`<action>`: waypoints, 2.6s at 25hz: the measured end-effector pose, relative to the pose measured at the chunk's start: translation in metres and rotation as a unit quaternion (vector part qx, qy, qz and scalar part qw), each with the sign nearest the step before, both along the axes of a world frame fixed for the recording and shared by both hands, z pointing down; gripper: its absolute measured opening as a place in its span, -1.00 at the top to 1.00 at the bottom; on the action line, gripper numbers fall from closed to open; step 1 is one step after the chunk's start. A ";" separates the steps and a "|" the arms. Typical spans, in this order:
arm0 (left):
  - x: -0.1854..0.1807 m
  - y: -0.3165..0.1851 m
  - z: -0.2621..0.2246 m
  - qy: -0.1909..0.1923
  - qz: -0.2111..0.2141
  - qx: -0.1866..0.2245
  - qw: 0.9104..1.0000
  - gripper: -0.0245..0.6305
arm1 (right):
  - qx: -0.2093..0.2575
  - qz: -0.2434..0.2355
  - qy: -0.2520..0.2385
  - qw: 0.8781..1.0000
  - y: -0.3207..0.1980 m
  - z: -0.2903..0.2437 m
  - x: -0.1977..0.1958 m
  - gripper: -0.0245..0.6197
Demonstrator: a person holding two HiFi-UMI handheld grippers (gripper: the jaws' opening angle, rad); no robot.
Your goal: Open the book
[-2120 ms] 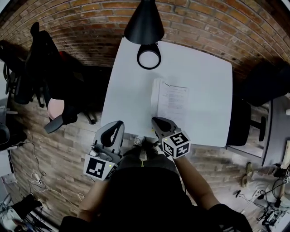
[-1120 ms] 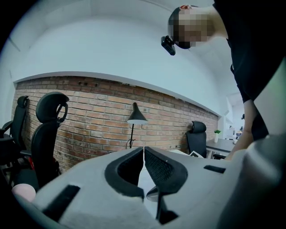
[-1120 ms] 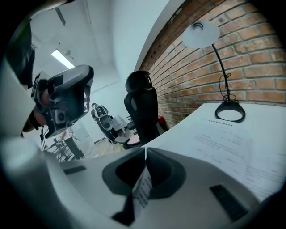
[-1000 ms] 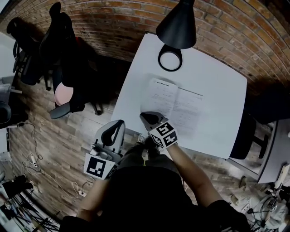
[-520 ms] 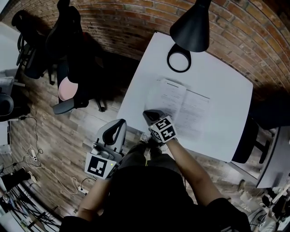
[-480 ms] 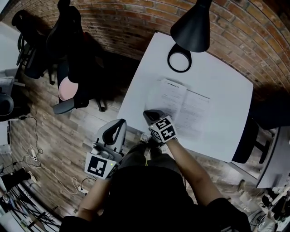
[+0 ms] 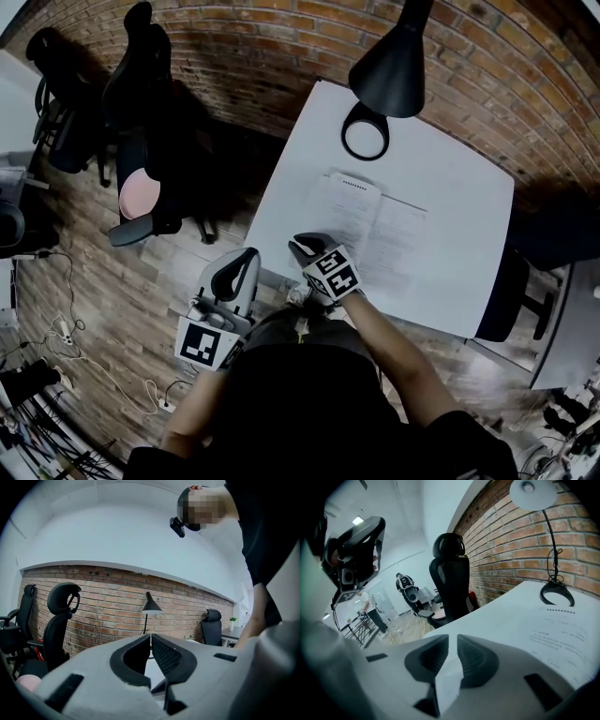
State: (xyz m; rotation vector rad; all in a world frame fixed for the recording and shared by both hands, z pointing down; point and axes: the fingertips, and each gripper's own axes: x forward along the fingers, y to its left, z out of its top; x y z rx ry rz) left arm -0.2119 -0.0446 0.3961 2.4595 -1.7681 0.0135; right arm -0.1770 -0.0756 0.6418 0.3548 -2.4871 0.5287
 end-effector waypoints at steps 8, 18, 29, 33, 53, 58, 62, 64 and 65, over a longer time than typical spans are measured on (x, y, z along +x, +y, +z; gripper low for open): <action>0.020 -0.003 -0.016 0.008 0.028 0.037 0.999 0.83 | 0.035 0.032 -0.016 0.999 -0.007 -0.032 0.028 0.73; 0.072 -0.012 -0.024 0.014 0.092 0.056 0.994 0.83 | 0.040 0.159 -0.048 0.985 -0.028 -0.058 0.119 0.79; 0.120 -0.028 -0.020 0.000 0.148 0.048 0.988 0.83 | 0.021 0.390 -0.058 0.919 -0.040 -0.063 0.294 0.86; 0.137 -0.033 -0.026 0.002 0.170 0.057 0.984 0.83 | 0.037 0.453 -0.059 0.889 -0.035 -0.078 0.349 0.88; 0.154 -0.042 -0.053 0.005 0.186 0.092 0.978 0.83 | 0.245 0.498 -0.100 0.826 -0.016 -0.277 0.430 0.88; 0.140 -0.038 -0.060 0.006 0.167 0.098 0.981 0.83 | 0.299 0.476 -0.104 0.821 -0.011 -0.324 0.419 0.88; 0.129 -0.037 -0.064 0.003 0.150 0.100 0.984 0.83 | 0.357 0.449 -0.083 0.815 0.001 -0.360 0.408 0.88; 0.125 -0.036 -0.065 0.001 0.143 0.101 0.985 0.83 | 0.378 0.438 -0.082 0.812 0.009 -0.375 0.402 0.88; 0.124 -0.035 -0.065 -0.001 0.141 0.101 0.985 0.83 | 0.384 0.433 -0.086 0.811 0.013 -0.381 0.399 0.88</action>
